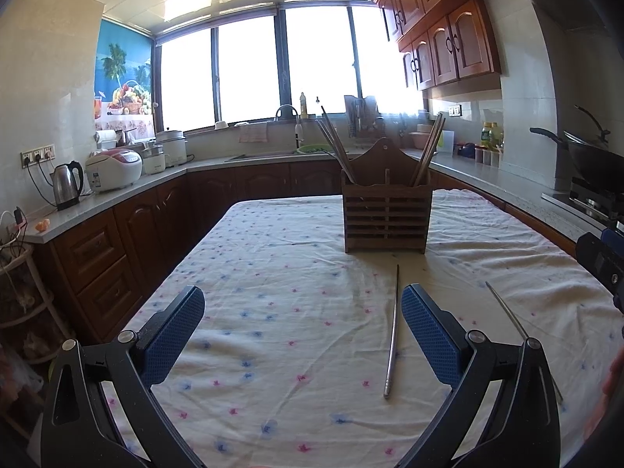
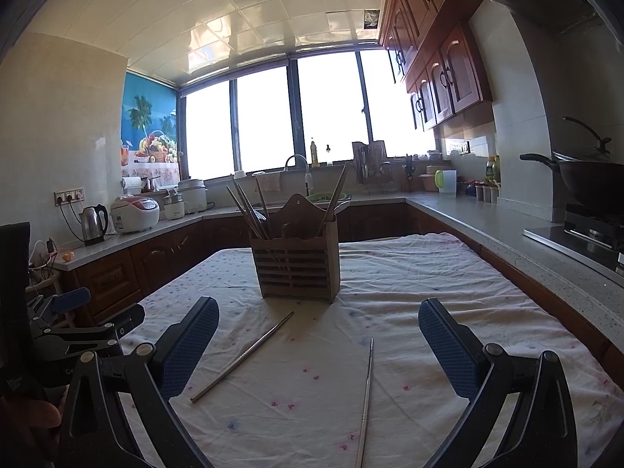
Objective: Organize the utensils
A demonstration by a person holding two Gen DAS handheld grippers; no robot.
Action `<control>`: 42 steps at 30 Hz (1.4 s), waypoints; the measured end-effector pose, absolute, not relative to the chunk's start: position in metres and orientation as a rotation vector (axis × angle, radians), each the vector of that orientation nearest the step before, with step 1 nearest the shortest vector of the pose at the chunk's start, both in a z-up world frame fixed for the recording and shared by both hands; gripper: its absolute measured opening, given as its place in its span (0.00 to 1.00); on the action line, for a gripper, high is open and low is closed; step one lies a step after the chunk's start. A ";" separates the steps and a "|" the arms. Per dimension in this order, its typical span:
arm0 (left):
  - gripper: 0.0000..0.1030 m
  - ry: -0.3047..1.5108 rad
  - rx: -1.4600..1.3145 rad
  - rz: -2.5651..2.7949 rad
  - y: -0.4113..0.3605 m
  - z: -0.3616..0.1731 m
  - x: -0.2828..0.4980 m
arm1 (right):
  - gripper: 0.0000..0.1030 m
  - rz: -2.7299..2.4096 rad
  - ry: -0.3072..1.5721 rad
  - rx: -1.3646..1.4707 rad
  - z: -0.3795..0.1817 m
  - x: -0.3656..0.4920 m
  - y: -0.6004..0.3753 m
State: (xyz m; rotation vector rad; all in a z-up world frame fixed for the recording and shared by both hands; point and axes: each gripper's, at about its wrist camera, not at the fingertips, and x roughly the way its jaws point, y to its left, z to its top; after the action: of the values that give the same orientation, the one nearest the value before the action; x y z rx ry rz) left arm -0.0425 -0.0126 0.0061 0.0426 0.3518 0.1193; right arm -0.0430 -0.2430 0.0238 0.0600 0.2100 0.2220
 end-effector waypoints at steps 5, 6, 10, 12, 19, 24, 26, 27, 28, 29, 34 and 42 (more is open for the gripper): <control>1.00 0.350 0.042 0.115 -0.013 0.007 -0.044 | 1.00 0.224 0.210 0.053 0.024 -0.044 -0.241; 1.00 0.348 0.044 0.113 -0.014 0.007 -0.044 | 1.00 0.223 0.210 0.054 0.024 -0.044 -0.241; 1.00 0.344 0.043 0.109 -0.013 0.008 -0.046 | 1.00 0.219 0.209 0.057 0.024 -0.045 -0.242; 1.00 0.342 0.044 0.109 -0.013 0.008 -0.046 | 1.00 0.219 0.209 0.056 0.025 -0.045 -0.241; 1.00 0.339 0.041 0.104 -0.014 0.009 -0.048 | 1.00 0.219 0.206 0.056 0.025 -0.045 -0.242; 1.00 0.334 0.045 0.096 -0.015 0.011 -0.050 | 1.00 0.220 0.204 0.055 0.027 -0.047 -0.241; 1.00 0.333 0.043 0.093 -0.015 0.012 -0.049 | 1.00 0.219 0.203 0.058 0.028 -0.048 -0.241; 1.00 0.333 0.041 0.092 -0.014 0.012 -0.049 | 1.00 0.219 0.203 0.059 0.029 -0.049 -0.241; 1.00 0.333 0.041 0.092 -0.014 0.012 -0.050 | 1.00 0.219 0.202 0.060 0.029 -0.050 -0.240; 1.00 0.332 0.040 0.091 -0.014 0.012 -0.050 | 1.00 0.220 0.201 0.059 0.030 -0.050 -0.240; 1.00 0.330 0.040 0.086 -0.015 0.014 -0.051 | 1.00 0.220 0.203 0.056 0.030 -0.051 -0.239; 1.00 0.326 0.034 0.073 -0.014 0.017 -0.047 | 1.00 0.217 0.212 0.051 0.033 -0.050 -0.238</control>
State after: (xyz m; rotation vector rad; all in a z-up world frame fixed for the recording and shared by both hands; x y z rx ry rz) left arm -0.0474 -0.0144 0.0167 0.0338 0.3262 0.0729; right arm -0.0500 -0.2381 0.0330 0.0513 0.2115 0.2169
